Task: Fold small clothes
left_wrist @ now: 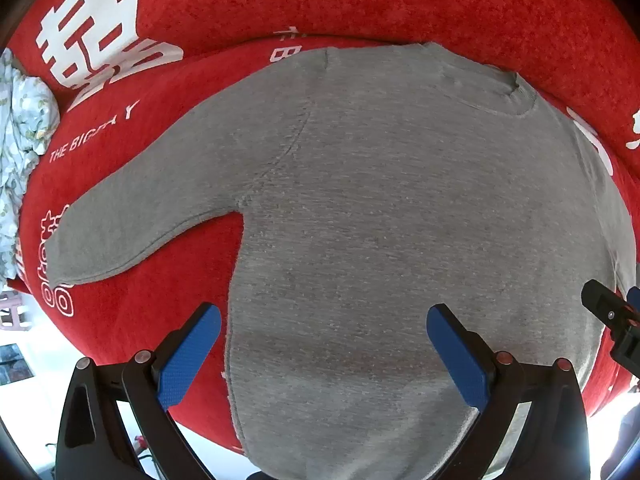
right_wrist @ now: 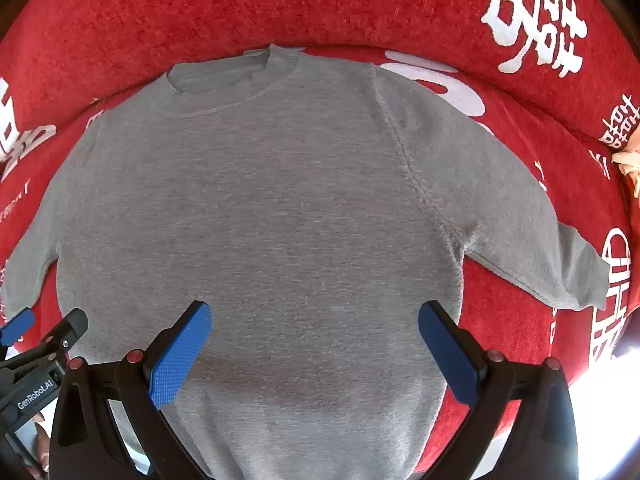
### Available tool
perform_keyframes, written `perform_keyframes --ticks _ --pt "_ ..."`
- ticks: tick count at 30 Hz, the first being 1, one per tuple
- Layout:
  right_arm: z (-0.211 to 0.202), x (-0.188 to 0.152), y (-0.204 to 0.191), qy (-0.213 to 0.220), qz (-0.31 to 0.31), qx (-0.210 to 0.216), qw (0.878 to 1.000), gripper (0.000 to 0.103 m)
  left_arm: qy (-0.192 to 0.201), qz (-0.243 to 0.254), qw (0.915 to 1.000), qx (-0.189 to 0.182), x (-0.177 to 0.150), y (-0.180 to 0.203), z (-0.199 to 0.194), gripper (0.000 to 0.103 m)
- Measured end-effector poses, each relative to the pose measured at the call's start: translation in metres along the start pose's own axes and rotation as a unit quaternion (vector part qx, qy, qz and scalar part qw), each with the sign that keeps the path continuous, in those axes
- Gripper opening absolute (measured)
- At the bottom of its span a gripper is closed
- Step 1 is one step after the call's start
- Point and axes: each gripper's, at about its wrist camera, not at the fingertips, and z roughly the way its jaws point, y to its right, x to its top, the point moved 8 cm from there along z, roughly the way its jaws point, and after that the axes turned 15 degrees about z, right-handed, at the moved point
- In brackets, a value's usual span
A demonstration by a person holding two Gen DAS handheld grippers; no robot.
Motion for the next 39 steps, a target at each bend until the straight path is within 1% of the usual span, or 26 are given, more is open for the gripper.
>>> perform_keyframes --ticks 10,15,17,18,19,22,25,28,30,32,34,35,37,39 --pt "-0.001 -0.004 -0.013 0.004 -0.003 -0.002 1.000 0.103 0.004 -0.008 0.9999 -0.012 -0.005 -0.016 0.003 0.103" --pt "-0.002 -0.009 -0.031 0.005 -0.007 0.010 1.000 0.103 0.011 -0.023 0.9995 -0.021 -0.010 -0.034 0.006 0.103" --pt "-0.002 -0.013 -0.043 0.006 -0.010 0.030 0.999 0.103 0.015 -0.034 0.9990 -0.027 -0.013 -0.043 0.008 0.103" --pt "-0.004 -0.015 -0.051 0.005 -0.011 0.049 0.999 0.103 0.017 -0.043 0.9984 -0.031 -0.015 -0.052 0.010 0.103" --pt "-0.005 -0.019 -0.062 0.002 -0.016 0.078 0.997 0.103 0.018 -0.049 0.9981 -0.034 -0.017 -0.056 0.011 0.103" --pt "-0.007 -0.031 -0.090 -0.008 -0.035 0.120 0.992 0.103 0.027 -0.083 0.9951 -0.047 -0.027 -0.084 0.019 0.103" --pt "-0.008 -0.043 -0.114 -0.012 -0.062 0.135 0.989 0.103 0.035 -0.124 0.9893 -0.069 -0.041 -0.113 0.027 0.103" --pt "-0.006 -0.061 -0.138 -0.030 -0.095 0.145 0.984 0.103 0.056 -0.184 0.9776 -0.084 -0.057 -0.154 0.037 0.103" --pt "-0.003 -0.076 -0.154 -0.041 -0.115 0.148 0.981 0.103 0.076 -0.230 0.9653 -0.097 -0.070 -0.185 0.047 0.103" --pt "-0.002 -0.087 -0.164 -0.045 -0.129 0.152 0.979 0.103 0.089 -0.279 0.9488 -0.117 -0.083 -0.212 0.062 0.103" --pt "0.000 -0.093 -0.173 -0.047 -0.138 0.152 0.977 0.103 0.099 -0.318 0.9321 -0.143 -0.088 -0.229 0.074 0.103" --pt "0.002 -0.097 -0.178 -0.049 -0.142 0.154 0.977 0.103 0.104 -0.346 0.9181 -0.163 -0.092 -0.241 0.084 0.103" --pt "0.005 -0.103 -0.186 -0.054 -0.148 0.158 0.975 0.103 0.111 -0.378 0.8991 -0.190 -0.093 -0.250 0.096 0.103" --pt "0.007 -0.108 -0.196 -0.056 -0.155 0.161 0.973 0.103 0.126 -0.413 0.8762 -0.214 -0.091 -0.257 0.100 0.103"
